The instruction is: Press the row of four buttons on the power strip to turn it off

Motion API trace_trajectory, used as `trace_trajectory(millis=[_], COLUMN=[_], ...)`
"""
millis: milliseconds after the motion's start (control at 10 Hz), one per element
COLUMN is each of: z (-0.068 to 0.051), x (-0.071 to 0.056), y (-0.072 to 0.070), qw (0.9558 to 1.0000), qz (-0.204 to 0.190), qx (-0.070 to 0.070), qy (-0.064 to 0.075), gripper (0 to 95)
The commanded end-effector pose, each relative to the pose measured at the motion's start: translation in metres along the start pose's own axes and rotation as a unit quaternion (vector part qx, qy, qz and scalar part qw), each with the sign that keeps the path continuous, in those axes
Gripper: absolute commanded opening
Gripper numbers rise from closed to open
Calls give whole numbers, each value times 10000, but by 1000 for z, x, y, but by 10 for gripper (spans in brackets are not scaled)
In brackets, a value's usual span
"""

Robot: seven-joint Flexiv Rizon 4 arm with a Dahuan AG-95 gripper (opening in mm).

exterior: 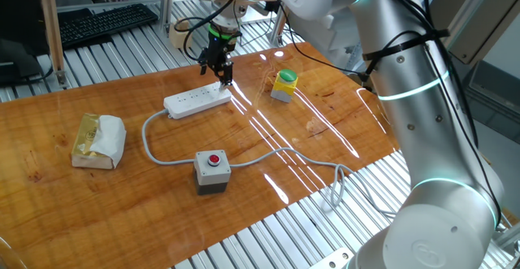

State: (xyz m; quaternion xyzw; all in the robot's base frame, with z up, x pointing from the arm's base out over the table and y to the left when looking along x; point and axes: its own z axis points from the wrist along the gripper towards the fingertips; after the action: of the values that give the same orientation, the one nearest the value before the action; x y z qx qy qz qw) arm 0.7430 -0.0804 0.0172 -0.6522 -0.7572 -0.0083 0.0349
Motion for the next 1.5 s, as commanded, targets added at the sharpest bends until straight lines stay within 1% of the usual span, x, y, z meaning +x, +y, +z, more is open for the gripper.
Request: trace_trajectory(millis=[100, 500, 900, 1200, 1500], z=[-1, 0, 2, 3, 6], x=[1, 1, 3, 3, 5], y=[-1, -1, -1, -1, -1], qw=[10000, 9999, 9999, 9997, 9997], qz=[9, 54, 21, 24, 2], qx=[6, 98, 126, 226, 242], qy=[0, 46, 55, 88, 74], gripper=[950, 950, 950, 950, 950])
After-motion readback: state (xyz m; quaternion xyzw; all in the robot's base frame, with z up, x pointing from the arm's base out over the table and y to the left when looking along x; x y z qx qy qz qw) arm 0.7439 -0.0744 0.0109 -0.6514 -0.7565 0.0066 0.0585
